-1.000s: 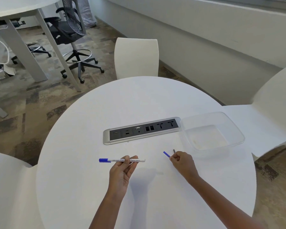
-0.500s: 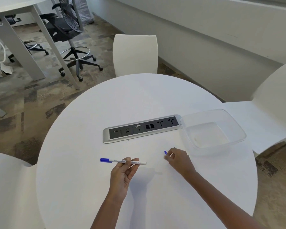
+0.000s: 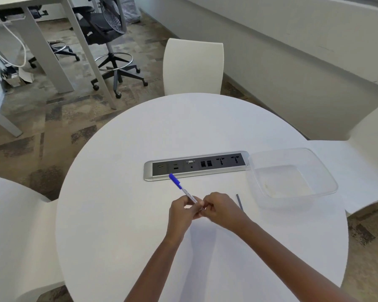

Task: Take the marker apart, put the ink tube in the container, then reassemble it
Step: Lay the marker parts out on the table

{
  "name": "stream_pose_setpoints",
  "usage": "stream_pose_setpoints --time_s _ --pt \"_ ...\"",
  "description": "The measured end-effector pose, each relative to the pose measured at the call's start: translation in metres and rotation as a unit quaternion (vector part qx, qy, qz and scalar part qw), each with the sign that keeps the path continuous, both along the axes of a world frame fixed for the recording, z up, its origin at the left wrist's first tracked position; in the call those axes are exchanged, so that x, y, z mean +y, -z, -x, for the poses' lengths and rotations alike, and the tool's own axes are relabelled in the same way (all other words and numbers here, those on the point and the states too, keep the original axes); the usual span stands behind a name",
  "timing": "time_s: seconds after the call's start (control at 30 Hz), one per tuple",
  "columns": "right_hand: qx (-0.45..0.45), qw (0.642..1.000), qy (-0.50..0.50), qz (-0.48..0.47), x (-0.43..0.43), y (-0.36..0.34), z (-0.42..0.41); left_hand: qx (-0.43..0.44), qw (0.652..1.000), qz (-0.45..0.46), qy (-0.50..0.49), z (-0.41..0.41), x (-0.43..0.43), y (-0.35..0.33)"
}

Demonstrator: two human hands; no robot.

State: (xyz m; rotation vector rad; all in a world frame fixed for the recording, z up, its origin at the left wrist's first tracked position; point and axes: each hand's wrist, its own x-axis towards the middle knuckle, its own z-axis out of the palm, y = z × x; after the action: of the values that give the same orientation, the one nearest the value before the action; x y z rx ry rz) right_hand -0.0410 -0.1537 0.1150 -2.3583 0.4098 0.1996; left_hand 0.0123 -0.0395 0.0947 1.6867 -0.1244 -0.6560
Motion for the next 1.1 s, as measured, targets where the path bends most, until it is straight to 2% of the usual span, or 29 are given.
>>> stream_pose_setpoints --time_s 0.1,0.17,0.2,0.27,0.33,0.4,0.6,0.83,1.1 --pt "-0.015 1.0 0.02 -0.004 -0.002 0.005 0.0 -0.055 0.998 -0.028 0.027 -0.001 0.0 0.005" --pt "-0.019 0.999 0.039 -0.007 -0.005 0.009 0.0 -0.135 0.985 -0.095 0.043 -0.002 0.005 0.014" --pt "-0.022 0.998 0.05 -0.008 -0.006 0.01 0.0 -0.185 0.971 -0.143 0.053 -0.003 0.008 0.021" --pt "-0.036 0.997 0.072 -0.008 -0.008 0.015 0.001 -0.273 0.92 -0.263 0.097 -0.005 0.015 0.039" --pt "-0.047 0.994 0.095 -0.021 -0.008 0.019 0.003 -0.31 0.86 -0.376 0.151 -0.008 0.021 0.058" --pt "-0.054 0.989 0.127 -0.05 -0.007 0.023 0.004 -0.316 0.833 -0.422 0.168 -0.008 0.026 0.071" --pt "-0.075 0.979 0.174 -0.078 -0.007 0.031 0.007 -0.34 0.83 -0.42 0.138 -0.002 0.028 0.074" --pt "-0.127 0.978 0.159 -0.045 -0.004 0.037 0.016 -0.364 0.828 -0.409 0.122 0.004 0.029 0.082" --pt "-0.122 0.984 0.131 -0.022 0.002 0.042 0.02 -0.361 0.834 -0.404 0.106 0.002 0.028 0.087"
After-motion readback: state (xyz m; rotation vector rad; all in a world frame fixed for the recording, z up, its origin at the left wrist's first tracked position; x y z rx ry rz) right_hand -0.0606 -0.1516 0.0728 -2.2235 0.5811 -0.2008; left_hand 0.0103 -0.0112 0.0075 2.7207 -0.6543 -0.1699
